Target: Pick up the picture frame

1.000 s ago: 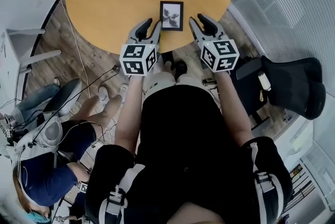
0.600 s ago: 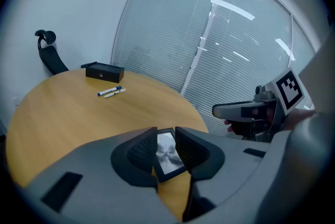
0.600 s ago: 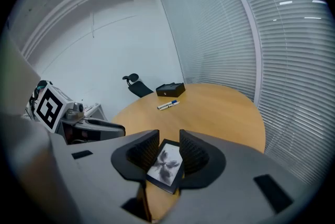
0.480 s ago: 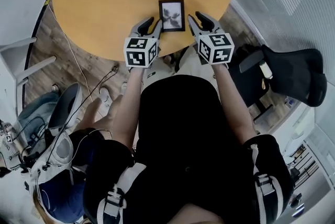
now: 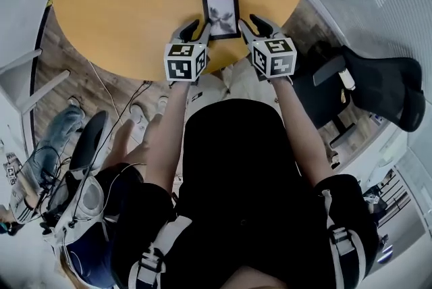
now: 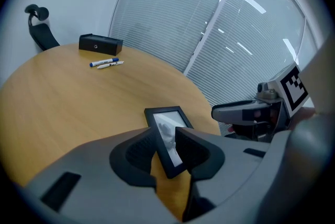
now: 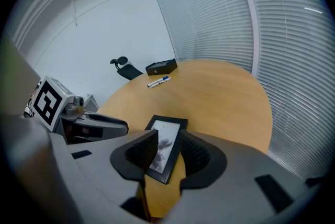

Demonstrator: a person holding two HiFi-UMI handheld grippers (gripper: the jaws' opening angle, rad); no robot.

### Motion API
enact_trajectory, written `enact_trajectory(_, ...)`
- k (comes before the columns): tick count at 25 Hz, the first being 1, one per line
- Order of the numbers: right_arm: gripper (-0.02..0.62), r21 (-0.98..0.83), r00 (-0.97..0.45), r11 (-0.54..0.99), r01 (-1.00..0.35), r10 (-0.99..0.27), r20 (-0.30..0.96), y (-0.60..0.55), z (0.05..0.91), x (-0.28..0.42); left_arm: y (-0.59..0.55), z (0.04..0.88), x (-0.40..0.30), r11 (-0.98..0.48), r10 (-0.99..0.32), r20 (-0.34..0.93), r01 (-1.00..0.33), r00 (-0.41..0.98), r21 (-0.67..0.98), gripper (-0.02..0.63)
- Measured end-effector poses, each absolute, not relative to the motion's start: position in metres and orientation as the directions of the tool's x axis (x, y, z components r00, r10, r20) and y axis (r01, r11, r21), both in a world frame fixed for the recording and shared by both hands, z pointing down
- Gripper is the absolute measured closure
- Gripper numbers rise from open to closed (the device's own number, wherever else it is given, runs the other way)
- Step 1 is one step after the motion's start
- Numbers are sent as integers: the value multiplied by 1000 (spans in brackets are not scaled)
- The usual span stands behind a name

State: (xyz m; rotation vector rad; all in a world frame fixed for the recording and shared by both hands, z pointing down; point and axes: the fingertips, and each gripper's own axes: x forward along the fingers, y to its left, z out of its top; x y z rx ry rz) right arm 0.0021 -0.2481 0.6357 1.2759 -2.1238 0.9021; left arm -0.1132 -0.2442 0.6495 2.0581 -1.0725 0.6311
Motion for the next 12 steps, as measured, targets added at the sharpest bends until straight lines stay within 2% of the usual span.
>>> enact_trajectory(12, 439, -279, -415, 329, -902, -484, 770, -245, 695, 6, -245, 695, -95, -355, -429, 726, -840, 537, 411, 494)
